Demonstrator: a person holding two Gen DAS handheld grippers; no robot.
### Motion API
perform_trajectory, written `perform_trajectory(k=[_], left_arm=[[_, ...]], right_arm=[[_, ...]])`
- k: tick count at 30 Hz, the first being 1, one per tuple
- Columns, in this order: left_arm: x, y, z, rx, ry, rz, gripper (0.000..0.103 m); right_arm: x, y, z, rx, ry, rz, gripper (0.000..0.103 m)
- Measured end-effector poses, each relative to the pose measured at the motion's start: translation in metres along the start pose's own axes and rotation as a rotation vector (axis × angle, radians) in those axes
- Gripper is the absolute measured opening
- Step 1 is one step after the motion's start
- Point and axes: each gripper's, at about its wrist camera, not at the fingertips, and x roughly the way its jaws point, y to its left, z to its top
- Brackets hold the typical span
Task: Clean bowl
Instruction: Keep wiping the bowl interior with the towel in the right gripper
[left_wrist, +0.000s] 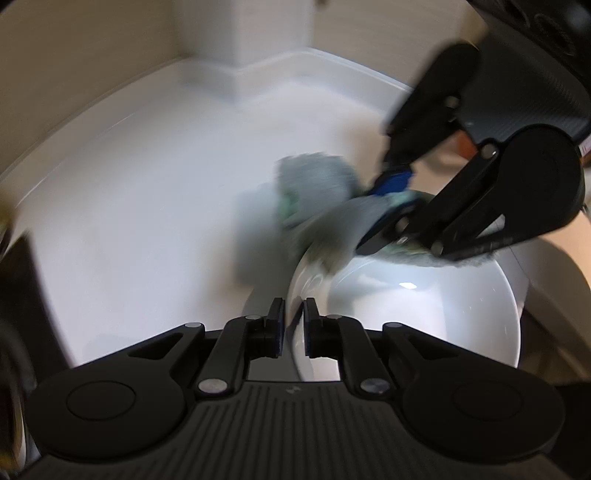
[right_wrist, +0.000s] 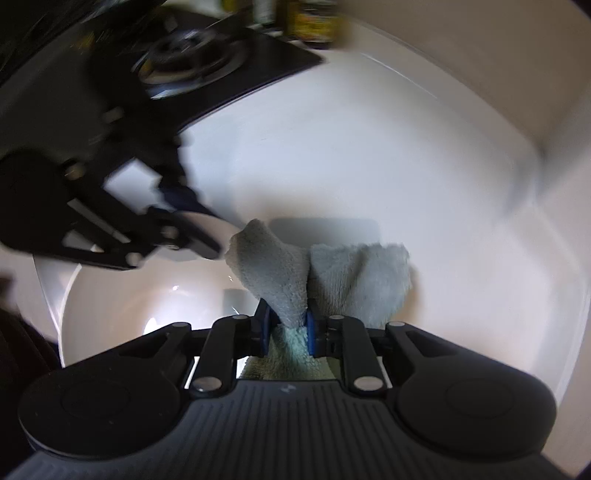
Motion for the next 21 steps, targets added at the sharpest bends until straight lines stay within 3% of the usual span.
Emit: perform_trajectory(k=[3, 6, 11, 14, 18, 21], left_arm=[[-0.007, -0.001, -0.013, -0.047, -0.024, 0.009, 0.010], [-0.008, 0.000, -0.015, -0.025, -0.032, -0.014, 0.005], [0.000, -0.005, -0.003, 0.174, 0.003, -0.069, 0.005], [0.000, -0.008, 0.005, 0.272, 0.021, -0.062, 0.006], [-0.010, -0.010, 0.000, 0.297, 0.025, -0.063, 0.006], [-0.023, -0.004, -0.011, 0.200, 0.013, -0.029, 0.007]], right_arm=[[-0.004, -0.010, -0.012, 0.123, -0.004, 0.017, 0.014], [-0.006, -0.010, -0.026, 0.144, 0.045, 0.041, 0.014], [-0.001, -0.003, -0.023, 0.034, 0.166, 0.101, 0.016], [0.003, 0.004, -0.012, -0.058, 0.192, 0.045, 0.016], [0.013, 0.022, 0.010, -0.170, 0.151, -0.075, 0.017], [0.013, 0.024, 0.013, -0.164, 0.096, -0.074, 0.018]])
